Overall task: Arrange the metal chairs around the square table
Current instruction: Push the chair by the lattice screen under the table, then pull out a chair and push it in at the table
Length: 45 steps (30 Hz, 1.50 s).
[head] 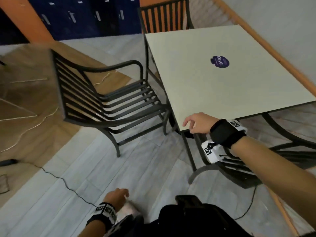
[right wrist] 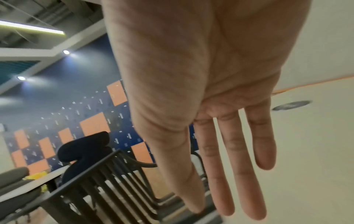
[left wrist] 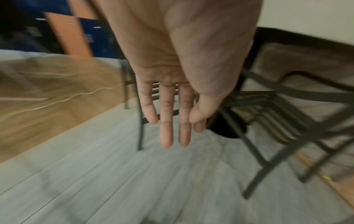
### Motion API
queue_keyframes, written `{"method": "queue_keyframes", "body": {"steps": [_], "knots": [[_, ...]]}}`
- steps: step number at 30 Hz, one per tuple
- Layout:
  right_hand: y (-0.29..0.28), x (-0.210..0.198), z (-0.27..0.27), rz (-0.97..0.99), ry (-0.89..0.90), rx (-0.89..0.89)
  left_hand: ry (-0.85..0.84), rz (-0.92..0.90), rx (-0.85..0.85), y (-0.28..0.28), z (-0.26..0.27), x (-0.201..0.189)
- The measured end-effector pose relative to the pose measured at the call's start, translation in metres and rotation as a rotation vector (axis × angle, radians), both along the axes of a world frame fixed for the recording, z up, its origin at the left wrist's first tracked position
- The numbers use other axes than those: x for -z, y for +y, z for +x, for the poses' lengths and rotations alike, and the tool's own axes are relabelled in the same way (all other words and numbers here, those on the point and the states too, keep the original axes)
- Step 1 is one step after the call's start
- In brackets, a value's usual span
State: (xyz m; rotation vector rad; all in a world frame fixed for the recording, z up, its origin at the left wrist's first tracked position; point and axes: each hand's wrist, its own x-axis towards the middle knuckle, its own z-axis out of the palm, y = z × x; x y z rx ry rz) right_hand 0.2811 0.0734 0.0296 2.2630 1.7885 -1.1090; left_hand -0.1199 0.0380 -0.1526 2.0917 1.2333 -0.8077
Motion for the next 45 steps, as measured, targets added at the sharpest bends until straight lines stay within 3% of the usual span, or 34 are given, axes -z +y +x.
{"method": "queue_keyframes", "body": {"steps": [5,8,11,13,16,17,20,24,29,32,37,39,41,45], "knots": [[0.102,0.001,-0.129,0.170,0.193,-0.091,0.057,-0.035,-0.398,0.011,-0.168,-0.005],[0.160,-0.005,-0.200,0.298,0.383,-0.023,0.098,-0.073,-0.564,0.028,-0.245,-0.009],[0.217,-0.009,-0.258,0.381,0.453,-0.001,0.261,-0.061,-0.429,0.065,-0.318,0.003],[0.249,-0.009,-0.290,0.402,0.477,0.007,0.259,-0.015,-0.391,0.099,-0.345,0.005],[0.295,0.005,-0.339,0.369,0.476,0.043,0.112,-0.007,-0.624,0.180,-0.352,-0.007],[0.309,0.012,-0.353,0.353,0.453,0.048,0.088,0.017,-0.614,0.211,-0.350,-0.011],[0.346,0.042,-0.381,0.270,0.326,0.002,-0.050,0.165,-0.469,0.325,-0.333,-0.021],[0.375,0.071,-0.395,0.132,0.162,-0.057,-0.236,0.292,-0.256,0.456,-0.277,-0.066],[0.385,0.073,-0.403,0.070,0.024,-0.068,-0.395,0.531,0.088,0.574,-0.209,-0.116],[0.386,0.073,-0.411,0.055,-0.031,-0.026,-0.423,0.569,0.326,0.625,-0.176,-0.124],[0.385,0.092,-0.422,-0.039,0.002,0.209,-0.342,0.536,0.790,0.695,-0.141,-0.099],[0.385,0.096,-0.432,-0.045,0.046,0.346,-0.410,0.544,0.932,0.724,-0.130,-0.089],[0.388,0.095,-0.445,-0.045,-0.015,0.475,-0.504,0.503,1.032,0.749,-0.115,-0.084],[0.399,0.088,-0.474,-0.062,-0.179,0.743,-0.397,0.285,1.289,0.781,-0.088,-0.087]]}}
